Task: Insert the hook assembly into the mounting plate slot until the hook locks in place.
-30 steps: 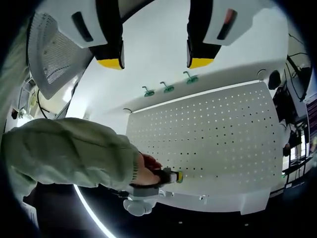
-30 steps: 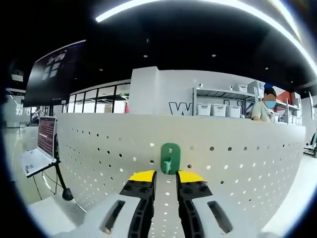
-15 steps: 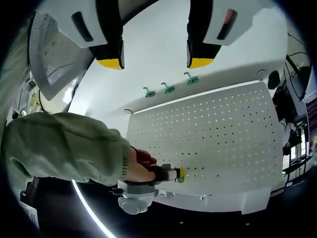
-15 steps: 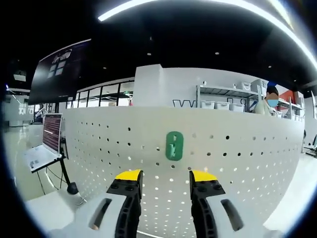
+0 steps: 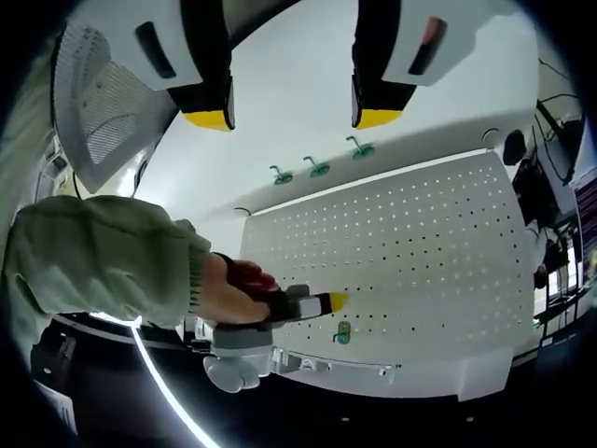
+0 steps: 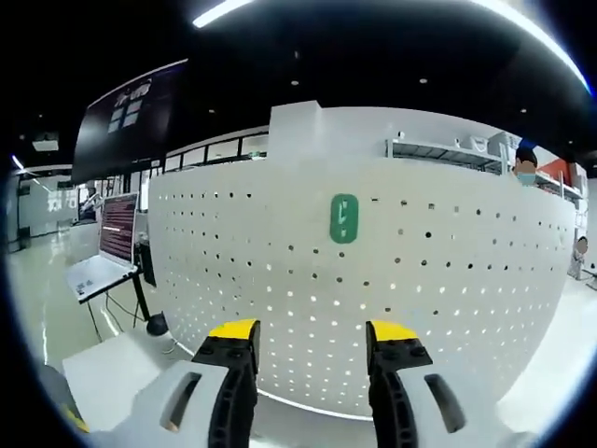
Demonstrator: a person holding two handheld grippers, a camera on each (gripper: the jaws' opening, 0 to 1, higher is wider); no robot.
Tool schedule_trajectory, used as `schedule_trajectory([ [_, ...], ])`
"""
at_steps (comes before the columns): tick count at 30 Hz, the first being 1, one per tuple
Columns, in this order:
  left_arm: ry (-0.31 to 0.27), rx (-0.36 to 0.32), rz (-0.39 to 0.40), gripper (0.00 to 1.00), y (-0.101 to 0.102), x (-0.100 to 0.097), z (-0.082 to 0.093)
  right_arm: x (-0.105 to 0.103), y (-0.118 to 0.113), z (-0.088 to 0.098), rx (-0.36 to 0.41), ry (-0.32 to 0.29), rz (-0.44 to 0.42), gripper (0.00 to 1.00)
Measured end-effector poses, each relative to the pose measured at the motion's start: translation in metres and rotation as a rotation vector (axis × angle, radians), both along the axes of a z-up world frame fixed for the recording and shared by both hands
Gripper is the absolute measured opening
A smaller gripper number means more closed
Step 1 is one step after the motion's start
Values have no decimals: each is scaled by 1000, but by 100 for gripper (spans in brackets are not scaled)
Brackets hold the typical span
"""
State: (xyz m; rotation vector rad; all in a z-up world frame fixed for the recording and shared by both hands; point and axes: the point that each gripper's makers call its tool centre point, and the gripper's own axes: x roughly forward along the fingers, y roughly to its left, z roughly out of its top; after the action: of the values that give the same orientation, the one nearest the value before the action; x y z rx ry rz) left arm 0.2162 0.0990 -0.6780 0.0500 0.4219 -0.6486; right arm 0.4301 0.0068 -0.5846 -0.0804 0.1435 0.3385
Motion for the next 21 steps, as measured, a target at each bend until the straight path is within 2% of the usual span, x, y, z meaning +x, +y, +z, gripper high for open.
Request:
schedule_trajectory([
  [8, -3, 11, -2, 52, 0, -1, -1, -28, -9, -32, -27, 72, 25, 49],
  [17, -7, 25, 5, 52, 1, 0, -2, -59, -28, -58, -51, 140, 46, 54],
  [21, -10, 29, 8, 52, 1, 0, -2, -74, -35, -75, -58, 192, 56, 54],
])
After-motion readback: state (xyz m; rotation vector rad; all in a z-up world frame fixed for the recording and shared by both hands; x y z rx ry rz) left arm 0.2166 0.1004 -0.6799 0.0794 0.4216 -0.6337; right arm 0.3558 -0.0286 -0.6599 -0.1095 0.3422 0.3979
